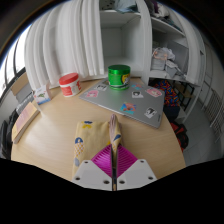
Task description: Fold towel
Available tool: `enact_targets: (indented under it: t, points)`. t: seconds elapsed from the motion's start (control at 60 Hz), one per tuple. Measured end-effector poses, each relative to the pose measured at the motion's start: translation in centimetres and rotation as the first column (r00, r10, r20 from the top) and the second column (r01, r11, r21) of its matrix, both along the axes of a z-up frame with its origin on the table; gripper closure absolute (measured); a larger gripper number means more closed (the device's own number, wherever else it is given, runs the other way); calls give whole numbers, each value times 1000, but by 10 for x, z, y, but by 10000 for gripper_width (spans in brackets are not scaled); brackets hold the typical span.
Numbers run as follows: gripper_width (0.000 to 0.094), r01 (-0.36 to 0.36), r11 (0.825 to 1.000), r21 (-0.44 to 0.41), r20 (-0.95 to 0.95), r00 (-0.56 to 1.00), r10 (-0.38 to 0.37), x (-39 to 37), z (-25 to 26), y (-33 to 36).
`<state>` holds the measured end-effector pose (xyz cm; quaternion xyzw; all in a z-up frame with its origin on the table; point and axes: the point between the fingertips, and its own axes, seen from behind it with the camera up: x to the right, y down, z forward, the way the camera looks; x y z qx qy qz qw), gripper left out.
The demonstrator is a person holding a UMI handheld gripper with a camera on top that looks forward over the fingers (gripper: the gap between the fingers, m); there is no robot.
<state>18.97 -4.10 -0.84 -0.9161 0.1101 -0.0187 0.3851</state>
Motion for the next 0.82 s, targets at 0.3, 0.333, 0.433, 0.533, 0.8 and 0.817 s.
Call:
enact_targets:
  t: [0.3,0.333,0.433,0.533,0.8,0.817]
  points:
    - [476,-49,999,-17,49,998,50,3,9,-9]
    - [285,-59,998,-10,9,998,59,-1,17,-15]
    - [114,-38,999,5,-61,997,38,3,38,-41]
    - [102,-12,1000,1,-62,998,12,11,56,-77]
    - [104,114,993,25,-115,987,-110,34,104,-160]
    - [103,119,993,24,-119,986,-115,35,104,-164]
